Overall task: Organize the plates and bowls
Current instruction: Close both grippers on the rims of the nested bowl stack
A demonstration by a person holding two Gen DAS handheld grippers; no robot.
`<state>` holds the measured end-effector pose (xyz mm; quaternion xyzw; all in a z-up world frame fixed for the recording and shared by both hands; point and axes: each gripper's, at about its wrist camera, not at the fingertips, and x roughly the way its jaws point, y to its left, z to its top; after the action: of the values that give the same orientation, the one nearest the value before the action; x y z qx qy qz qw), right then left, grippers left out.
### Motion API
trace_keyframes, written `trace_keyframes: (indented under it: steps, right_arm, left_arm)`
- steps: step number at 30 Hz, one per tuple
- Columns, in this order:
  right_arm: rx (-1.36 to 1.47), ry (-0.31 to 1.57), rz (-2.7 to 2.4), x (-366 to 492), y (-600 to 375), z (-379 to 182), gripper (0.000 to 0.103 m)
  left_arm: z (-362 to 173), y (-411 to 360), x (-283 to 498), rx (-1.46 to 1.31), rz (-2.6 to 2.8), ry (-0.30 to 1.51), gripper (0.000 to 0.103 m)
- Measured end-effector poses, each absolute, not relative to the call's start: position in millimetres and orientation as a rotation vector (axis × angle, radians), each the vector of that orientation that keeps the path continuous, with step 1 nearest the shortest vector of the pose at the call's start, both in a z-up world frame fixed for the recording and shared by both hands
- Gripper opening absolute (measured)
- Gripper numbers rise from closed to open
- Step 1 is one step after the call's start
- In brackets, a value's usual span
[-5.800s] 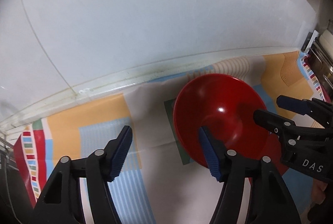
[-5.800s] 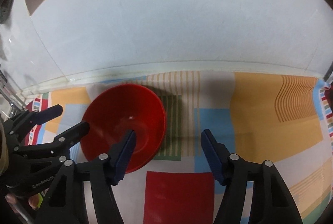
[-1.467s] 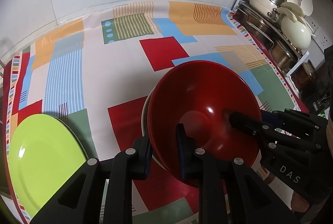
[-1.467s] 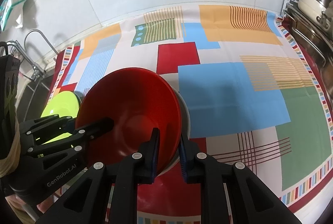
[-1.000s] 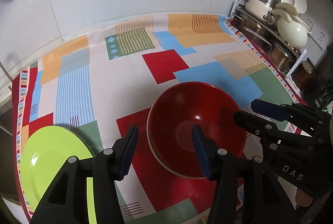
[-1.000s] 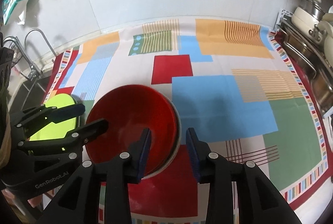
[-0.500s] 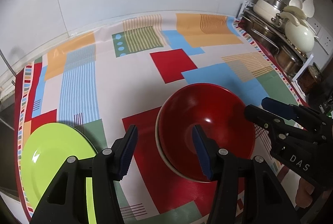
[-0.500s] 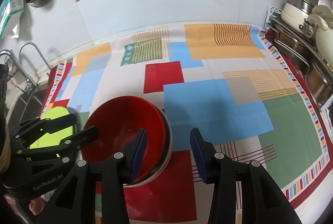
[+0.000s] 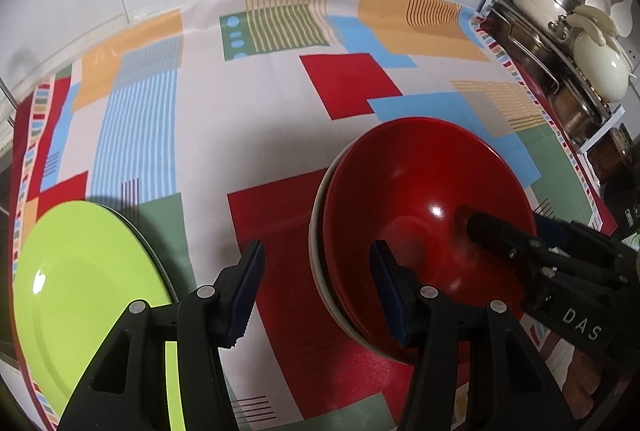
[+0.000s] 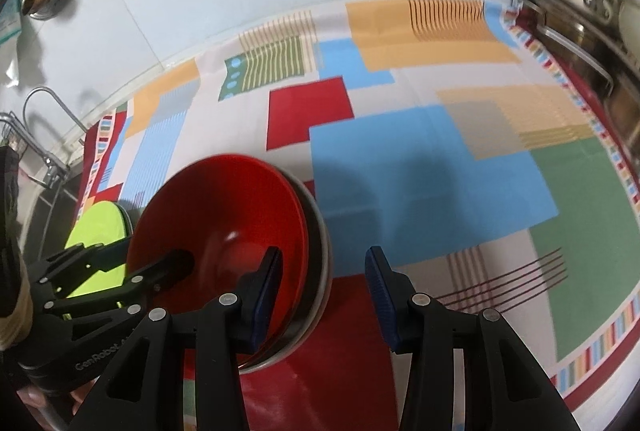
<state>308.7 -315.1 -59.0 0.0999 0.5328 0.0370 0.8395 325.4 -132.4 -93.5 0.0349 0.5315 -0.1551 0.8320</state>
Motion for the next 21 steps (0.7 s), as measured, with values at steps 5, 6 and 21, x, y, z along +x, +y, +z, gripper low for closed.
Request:
trace_keyframes:
  steps: [5,6,21]
  right_arm:
    - [0.271,1.167,0.105,310,-313,-69,0.044]
    - [0.276,1.170,0.106,310,-313,-70,0.044]
    - [0.323,1.218,0.105,311,-309,-80,0.034]
  left_arm:
    - [-98,-135,327,0.059,-0.334,1.144,0.053]
    - [-98,-135,327,0.055,-0.334,1.148,0.052]
    - [-106,-139,327,-0.003,-0.376,1.207,0.033]
